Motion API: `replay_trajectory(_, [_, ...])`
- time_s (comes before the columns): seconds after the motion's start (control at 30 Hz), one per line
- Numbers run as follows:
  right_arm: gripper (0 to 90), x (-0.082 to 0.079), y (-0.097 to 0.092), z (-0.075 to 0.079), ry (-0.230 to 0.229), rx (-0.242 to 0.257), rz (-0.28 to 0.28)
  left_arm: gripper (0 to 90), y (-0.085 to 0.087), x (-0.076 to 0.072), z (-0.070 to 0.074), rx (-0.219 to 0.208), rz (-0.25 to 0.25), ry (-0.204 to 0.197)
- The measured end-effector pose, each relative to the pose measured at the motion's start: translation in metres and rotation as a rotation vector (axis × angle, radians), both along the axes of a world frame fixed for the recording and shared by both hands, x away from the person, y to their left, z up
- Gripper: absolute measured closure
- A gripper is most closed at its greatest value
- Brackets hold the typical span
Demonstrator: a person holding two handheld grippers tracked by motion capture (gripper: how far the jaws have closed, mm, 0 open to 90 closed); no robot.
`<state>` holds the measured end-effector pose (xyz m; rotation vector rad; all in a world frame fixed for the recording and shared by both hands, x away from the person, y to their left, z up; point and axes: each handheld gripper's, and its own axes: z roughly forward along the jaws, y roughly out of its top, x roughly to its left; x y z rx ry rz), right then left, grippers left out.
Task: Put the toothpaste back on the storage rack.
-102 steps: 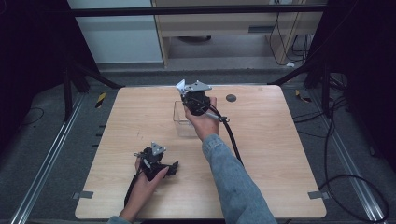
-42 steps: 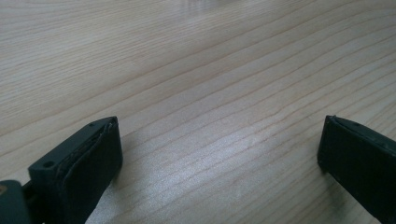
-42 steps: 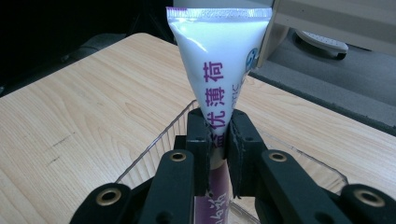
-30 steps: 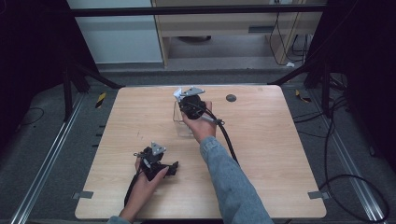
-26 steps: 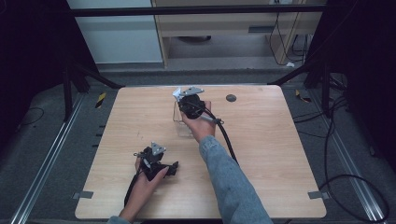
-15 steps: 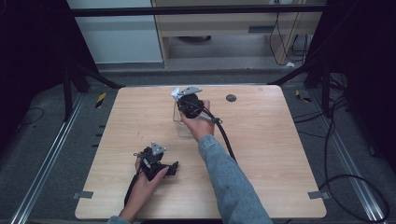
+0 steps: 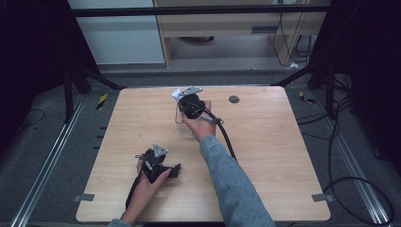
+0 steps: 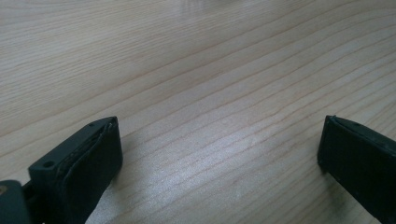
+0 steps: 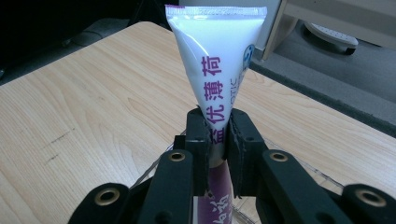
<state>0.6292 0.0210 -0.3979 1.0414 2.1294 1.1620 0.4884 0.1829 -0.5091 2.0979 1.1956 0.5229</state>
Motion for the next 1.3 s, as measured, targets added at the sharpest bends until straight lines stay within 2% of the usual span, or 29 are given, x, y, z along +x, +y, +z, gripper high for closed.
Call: replay_trajectory(1.3, [79.0,0.0055,0.0045,-0.0009,0.02,-0.012,0.012,0.0,0.0,0.0,0.0,0.0,0.0,0.0])
